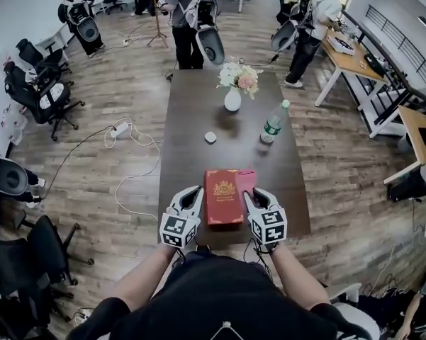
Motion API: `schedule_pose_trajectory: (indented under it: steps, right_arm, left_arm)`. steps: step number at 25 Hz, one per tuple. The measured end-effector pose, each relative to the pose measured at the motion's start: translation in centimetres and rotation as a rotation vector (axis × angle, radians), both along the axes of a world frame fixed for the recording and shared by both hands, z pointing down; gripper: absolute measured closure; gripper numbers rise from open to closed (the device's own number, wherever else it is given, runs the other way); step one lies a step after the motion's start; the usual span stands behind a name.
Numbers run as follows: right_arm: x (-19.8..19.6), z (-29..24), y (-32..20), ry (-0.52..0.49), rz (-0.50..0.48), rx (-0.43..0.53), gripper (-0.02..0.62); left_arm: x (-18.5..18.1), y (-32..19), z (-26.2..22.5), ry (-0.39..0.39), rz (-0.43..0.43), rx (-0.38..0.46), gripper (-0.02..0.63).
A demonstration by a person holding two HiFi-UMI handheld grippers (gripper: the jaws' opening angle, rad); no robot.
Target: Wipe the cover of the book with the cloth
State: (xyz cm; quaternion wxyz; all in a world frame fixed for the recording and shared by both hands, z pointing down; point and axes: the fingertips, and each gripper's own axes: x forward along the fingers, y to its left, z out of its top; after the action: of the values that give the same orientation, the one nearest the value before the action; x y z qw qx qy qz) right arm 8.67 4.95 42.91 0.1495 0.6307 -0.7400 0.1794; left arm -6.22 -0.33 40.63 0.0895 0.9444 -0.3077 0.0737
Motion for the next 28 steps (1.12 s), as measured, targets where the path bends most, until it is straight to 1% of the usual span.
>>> schedule_pose_trajectory:
  steps: [4, 8, 12, 16, 23, 28]
  right_arm:
    - [-0.4, 0.3, -1.0, 0.002, 0.027, -0.009, 0.505]
    - [0.2, 0.8, -1.9, 0.010, 0.044, -0.026, 0.505]
    - [0.8, 1.6, -2.0, 0.014, 0.045, -0.052, 0.505]
    - [1.7, 2.0, -2.8, 0.013, 0.023, -0.057, 0.505]
    - [3.0, 2.5, -5.1, 0.008, -0.049, -0.065, 0.505]
    - [4.0, 3.1, -6.6, -0.010, -0.085, -0.073, 0.505]
  left_arm:
    - [-0.3, -1.3, 0.7, -0.013, 0.038, -0.015, 0.611]
    - [-0.3, -2.8, 1.1, -0.014, 0.038, -0.021, 0.611]
    - [-0.1, -3.2, 1.7, -0.019, 0.033, -0.038, 0.611]
    - [0.7, -3.6, 2.0, -0.029, 0.020, -0.038, 0.611]
    - [2.0, -4.5, 1.9, -0.042, -0.020, -0.036, 0.611]
    - [3.0, -5.3, 2.6, -0.049, -0.056, -0.068, 0.611]
